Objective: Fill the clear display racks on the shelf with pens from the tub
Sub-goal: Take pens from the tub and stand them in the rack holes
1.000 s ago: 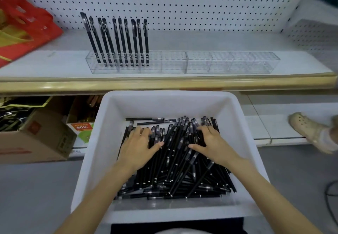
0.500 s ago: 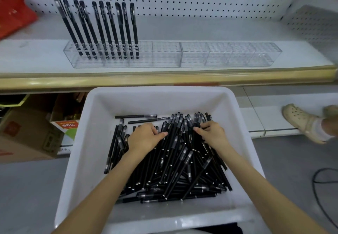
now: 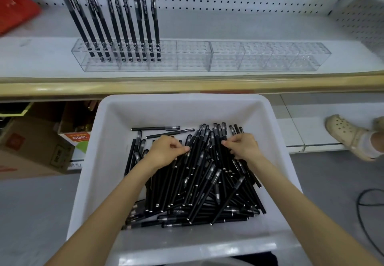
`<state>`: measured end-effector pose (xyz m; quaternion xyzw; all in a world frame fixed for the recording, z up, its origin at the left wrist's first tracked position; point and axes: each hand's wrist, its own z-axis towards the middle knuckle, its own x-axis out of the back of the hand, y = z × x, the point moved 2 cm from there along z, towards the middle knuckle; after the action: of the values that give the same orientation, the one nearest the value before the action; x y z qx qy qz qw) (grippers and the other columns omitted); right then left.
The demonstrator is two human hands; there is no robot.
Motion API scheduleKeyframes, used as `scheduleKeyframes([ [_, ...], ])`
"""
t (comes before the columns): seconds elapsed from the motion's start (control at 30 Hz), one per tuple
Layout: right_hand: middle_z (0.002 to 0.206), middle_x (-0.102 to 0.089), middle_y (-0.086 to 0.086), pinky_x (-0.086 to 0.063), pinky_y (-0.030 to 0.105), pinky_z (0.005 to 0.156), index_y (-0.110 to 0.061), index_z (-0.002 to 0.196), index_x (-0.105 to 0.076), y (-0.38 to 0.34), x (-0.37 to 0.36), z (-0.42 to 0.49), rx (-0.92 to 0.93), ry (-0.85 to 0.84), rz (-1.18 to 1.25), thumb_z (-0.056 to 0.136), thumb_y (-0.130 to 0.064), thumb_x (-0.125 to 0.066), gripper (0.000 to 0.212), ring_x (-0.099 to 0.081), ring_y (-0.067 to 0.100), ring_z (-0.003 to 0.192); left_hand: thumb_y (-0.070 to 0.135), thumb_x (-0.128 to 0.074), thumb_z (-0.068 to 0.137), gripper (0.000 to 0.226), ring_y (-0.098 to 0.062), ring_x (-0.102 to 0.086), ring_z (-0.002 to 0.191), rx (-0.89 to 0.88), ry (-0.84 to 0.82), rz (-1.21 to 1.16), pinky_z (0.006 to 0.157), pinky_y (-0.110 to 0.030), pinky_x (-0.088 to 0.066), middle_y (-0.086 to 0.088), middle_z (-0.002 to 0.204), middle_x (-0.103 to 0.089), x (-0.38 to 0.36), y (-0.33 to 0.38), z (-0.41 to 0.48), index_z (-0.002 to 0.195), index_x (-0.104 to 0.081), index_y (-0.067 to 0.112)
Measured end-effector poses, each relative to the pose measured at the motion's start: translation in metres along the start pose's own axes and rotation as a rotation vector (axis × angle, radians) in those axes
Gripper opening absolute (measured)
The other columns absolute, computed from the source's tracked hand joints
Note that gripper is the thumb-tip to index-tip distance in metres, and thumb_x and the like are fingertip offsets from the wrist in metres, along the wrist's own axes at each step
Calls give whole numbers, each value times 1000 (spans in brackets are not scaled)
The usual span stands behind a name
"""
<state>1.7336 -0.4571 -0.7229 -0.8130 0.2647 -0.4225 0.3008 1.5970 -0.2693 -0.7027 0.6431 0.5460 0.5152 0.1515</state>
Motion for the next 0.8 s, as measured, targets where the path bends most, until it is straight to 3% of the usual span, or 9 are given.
scheduleKeyframes([
  [0.13,86,-68,4,-53,19,56,-4,92,-69,-16,9,-21,14,-138,177,89,-18,-67,15,-63,11,71,25,-65,89,19,-3,-62,67,22,-61,-318,63,-12,-47,4,77,-69,18,10,-23,85,-73,8],
  [0.23,91,-70,9,-56,22,64,-6,83,-65,-48,14,-38,97,-248,311,89,-18,-67,13,-69,16,76,23,-62,90,21,-12,-70,80,-15,-47,-495,73,-19,-53,-3,86,-74,41,23,-34,95,-70,5],
  [0.3,87,-72,8,-57,23,66,-6,80,-62,-78,16,-48,177,-309,370,88,-14,-67,12,-70,16,75,17,-61,89,17,-18,-71,83,-62,-1,-604,71,-20,-55,-8,90,-74,57,35,-39,98,-68,3],
  [0.47,86,-74,9,-56,20,66,-4,95,-67,-157,24,-56,363,-407,452,81,-7,-70,15,-70,14,74,4,-64,83,25,-21,-71,76,-161,153,-837,66,-27,-58,-17,90,-73,101,54,-45,106,-63,-3],
  [0.6,69,-71,1,-57,21,62,-10,78,-65,-216,28,-49,549,-301,488,73,-6,-75,11,-67,11,61,11,-70,72,37,-25,-71,88,-219,209,-802,76,-32,-59,-16,96,-73,128,57,-45,107,-62,2],
  [0.8,63,-63,-1,-57,27,64,-14,69,-57,-285,24,-19,807,-149,397,73,-1,-78,26,-63,14,63,5,-71,76,16,-26,-71,89,-267,325,-731,81,-37,-57,-11,90,-73,142,62,-37,90,-64,9],
])
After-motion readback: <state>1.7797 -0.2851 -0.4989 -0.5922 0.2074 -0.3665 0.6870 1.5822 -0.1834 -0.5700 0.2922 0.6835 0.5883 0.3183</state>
